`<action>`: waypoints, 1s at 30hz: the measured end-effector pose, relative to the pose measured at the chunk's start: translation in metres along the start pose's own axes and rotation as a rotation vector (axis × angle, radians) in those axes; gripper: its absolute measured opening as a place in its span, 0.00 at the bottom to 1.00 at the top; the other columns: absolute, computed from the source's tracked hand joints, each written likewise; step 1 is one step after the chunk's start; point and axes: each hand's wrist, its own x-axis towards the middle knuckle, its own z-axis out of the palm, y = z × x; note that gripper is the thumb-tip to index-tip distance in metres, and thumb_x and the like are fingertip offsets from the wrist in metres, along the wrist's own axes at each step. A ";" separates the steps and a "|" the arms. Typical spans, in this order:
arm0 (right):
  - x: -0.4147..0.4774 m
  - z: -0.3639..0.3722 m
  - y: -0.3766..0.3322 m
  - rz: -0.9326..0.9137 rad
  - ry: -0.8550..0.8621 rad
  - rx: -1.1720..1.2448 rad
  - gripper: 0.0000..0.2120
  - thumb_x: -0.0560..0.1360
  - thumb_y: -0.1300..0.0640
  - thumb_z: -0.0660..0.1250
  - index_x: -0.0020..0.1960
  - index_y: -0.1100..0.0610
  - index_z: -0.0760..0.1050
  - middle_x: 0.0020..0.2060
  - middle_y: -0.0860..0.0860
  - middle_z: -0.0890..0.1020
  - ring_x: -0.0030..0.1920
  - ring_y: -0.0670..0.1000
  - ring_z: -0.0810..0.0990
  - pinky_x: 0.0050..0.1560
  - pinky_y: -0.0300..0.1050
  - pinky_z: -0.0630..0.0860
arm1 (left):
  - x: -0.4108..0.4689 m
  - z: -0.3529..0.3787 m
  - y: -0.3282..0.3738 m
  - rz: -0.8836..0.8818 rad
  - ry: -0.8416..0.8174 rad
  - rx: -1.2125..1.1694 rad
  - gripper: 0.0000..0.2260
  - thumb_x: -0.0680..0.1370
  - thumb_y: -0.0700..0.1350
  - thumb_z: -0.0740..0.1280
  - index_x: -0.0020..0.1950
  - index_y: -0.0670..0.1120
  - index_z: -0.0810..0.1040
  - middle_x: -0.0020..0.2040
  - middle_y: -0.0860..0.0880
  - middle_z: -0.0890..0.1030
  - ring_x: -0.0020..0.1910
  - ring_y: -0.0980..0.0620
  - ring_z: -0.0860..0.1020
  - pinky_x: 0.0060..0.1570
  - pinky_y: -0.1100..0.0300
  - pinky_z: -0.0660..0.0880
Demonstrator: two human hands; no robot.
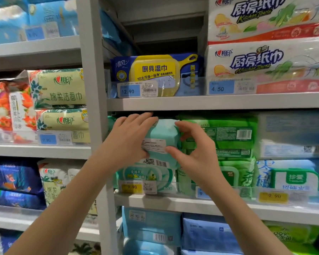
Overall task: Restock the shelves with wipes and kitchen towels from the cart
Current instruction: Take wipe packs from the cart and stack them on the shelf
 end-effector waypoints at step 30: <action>-0.027 -0.054 -0.037 0.405 -0.068 0.032 0.27 0.68 0.26 0.57 0.51 0.46 0.77 0.50 0.43 0.78 0.53 0.48 0.78 0.51 0.48 0.78 | -0.061 0.023 0.037 0.090 0.804 -0.216 0.29 0.65 0.45 0.75 0.63 0.43 0.68 0.59 0.47 0.71 0.56 0.46 0.72 0.57 0.51 0.72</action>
